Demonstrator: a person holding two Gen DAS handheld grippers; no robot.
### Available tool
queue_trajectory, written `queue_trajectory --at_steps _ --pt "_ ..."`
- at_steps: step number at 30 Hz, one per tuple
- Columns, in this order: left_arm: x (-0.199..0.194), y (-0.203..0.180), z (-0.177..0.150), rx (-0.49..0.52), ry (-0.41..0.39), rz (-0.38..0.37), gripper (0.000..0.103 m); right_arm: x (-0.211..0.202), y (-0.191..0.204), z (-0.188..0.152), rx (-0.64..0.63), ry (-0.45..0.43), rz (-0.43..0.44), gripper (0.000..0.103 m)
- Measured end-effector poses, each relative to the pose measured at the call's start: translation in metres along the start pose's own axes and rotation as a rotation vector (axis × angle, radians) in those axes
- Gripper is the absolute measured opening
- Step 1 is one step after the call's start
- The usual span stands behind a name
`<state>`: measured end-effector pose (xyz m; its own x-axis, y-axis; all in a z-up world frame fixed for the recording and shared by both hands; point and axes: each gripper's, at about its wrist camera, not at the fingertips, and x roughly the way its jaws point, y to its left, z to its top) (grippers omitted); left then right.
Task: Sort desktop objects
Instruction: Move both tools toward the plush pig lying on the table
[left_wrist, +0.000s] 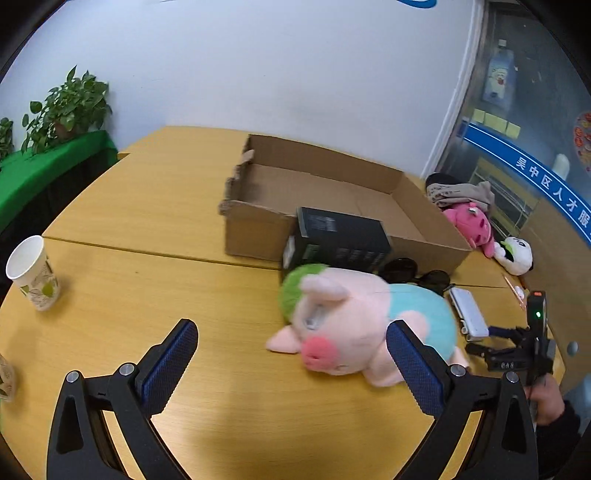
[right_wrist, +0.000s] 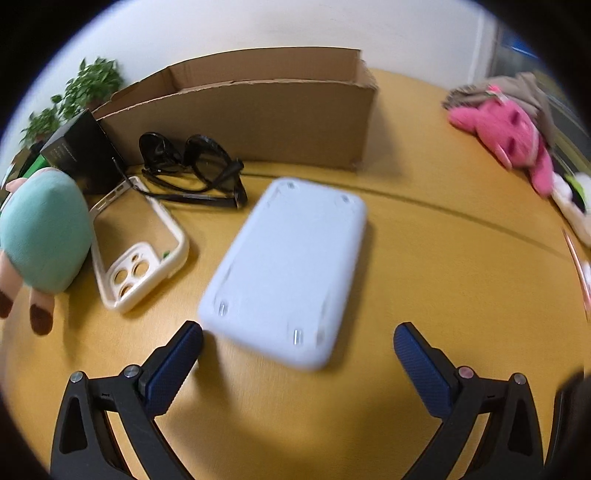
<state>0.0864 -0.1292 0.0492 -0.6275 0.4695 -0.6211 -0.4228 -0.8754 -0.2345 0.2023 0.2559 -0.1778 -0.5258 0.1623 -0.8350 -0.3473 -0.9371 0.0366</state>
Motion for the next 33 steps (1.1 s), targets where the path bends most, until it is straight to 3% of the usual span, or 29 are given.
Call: queue_trajectory --at_steps 2,5,9,12,20,25,28,29,30,31,32,33 --pt "0.002 -0.01 -0.004 0.018 -0.004 -0.013 0.103 -0.009 -0.001 -0.008 0.041 -0.007 -0.002 0.102" --pt "0.008 -0.028 -0.005 0.07 -0.014 0.002 0.103 -0.032 0.012 -0.018 0.068 -0.067 -0.115 0.102" --pt "0.017 -0.049 -0.003 0.131 -0.022 -0.026 0.103 -0.065 0.028 -0.016 0.075 -0.145 -0.071 0.102" --pt "0.015 -0.058 0.0 0.141 -0.058 -0.043 0.103 -0.074 0.033 -0.008 0.089 -0.172 -0.09 0.102" --pt "0.012 -0.055 -0.003 0.11 -0.087 -0.034 0.103 -0.075 0.057 0.004 0.004 -0.197 -0.106 0.102" --pt "0.013 -0.057 -0.007 0.128 -0.096 0.025 0.103 -0.077 0.075 0.004 -0.059 -0.225 -0.085 0.102" --pt "0.018 -0.059 -0.009 0.122 -0.075 -0.017 0.102 -0.079 0.086 0.004 -0.098 -0.253 -0.072 0.102" --pt "0.017 -0.06 -0.01 0.128 -0.078 -0.047 0.092 -0.082 0.089 0.003 -0.11 -0.285 -0.075 0.098" --pt "0.017 -0.062 -0.011 0.138 -0.078 -0.078 0.078 -0.085 0.091 0.002 -0.114 -0.308 -0.081 0.073" --pt "0.017 -0.063 -0.012 0.145 -0.074 -0.086 0.037 -0.087 0.092 0.003 -0.111 -0.32 -0.09 0.049" --pt "0.018 -0.064 -0.012 0.149 -0.064 -0.073 0.013 -0.088 0.091 0.004 -0.1 -0.319 -0.105 0.006" --pt "0.02 -0.065 -0.013 0.149 -0.058 -0.058 0.013 -0.087 0.089 0.006 -0.085 -0.314 -0.107 0.003"
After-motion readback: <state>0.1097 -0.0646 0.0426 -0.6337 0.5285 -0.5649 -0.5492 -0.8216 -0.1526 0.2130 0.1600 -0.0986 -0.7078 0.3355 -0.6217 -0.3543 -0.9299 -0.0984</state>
